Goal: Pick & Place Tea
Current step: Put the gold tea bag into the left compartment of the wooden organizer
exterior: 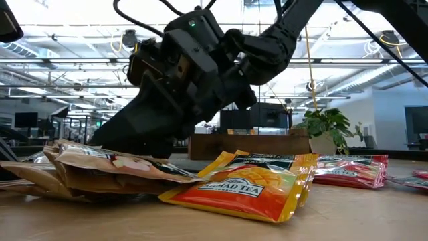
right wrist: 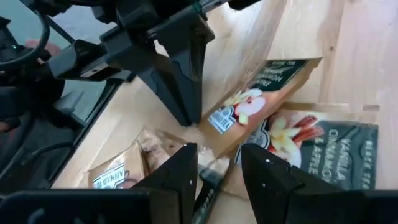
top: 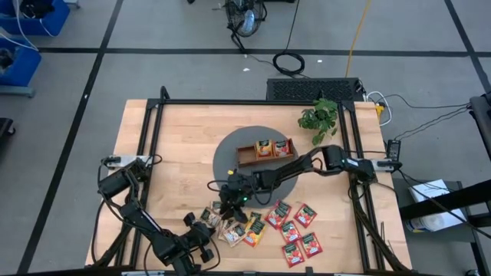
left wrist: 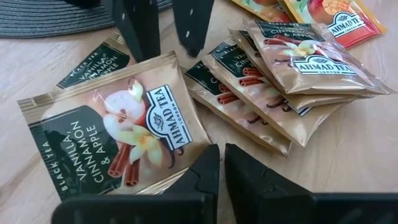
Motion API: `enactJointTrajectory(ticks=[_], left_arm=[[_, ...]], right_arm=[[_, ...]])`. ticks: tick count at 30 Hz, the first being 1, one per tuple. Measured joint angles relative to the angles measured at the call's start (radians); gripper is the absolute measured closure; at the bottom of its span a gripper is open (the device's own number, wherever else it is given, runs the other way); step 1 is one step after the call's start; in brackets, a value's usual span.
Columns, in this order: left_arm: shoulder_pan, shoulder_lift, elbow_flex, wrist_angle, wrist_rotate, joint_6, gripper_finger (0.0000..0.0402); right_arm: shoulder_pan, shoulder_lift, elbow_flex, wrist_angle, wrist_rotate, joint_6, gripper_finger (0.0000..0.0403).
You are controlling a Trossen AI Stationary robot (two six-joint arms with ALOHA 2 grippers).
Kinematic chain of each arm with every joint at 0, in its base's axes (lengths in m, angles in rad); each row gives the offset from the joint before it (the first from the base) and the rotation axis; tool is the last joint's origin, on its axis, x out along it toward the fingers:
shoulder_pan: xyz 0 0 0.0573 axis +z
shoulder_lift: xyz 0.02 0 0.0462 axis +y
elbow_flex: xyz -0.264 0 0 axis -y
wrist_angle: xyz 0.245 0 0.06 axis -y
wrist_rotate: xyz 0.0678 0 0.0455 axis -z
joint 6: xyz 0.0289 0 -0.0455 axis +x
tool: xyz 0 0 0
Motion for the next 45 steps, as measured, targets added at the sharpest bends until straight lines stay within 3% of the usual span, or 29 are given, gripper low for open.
enactJointTrajectory(ticks=[5, 20, 26, 32, 45], left_arm=[[0.011, 0.0, 0.0, 0.001, 0.004, 0.014, 0.0367], [0.015, 0.0, -0.001, -0.003, -0.005, 0.018, 0.0367], [0.029, 0.001, -0.001, -0.003, -0.034, 0.038, 0.0367], [0.045, 0.001, -0.001, 0.003, -0.029, 0.054, 0.0367], [0.033, -0.005, 0.006, 0.018, -0.064, 0.121, 0.0366]], right_arm=[[0.001, 0.002, 0.0, 0.035, 0.046, 0.028, 0.0289], [0.009, 0.012, 0.0, 0.034, 0.049, 0.035, 0.0291], [0.015, 0.013, 0.0, 0.025, 0.047, -0.006, 0.0326], [0.017, 0.017, 0.0, 0.055, 0.073, -0.061, 0.0393], [0.015, 0.017, 0.0, 0.054, 0.071, -0.141, 0.0401]])
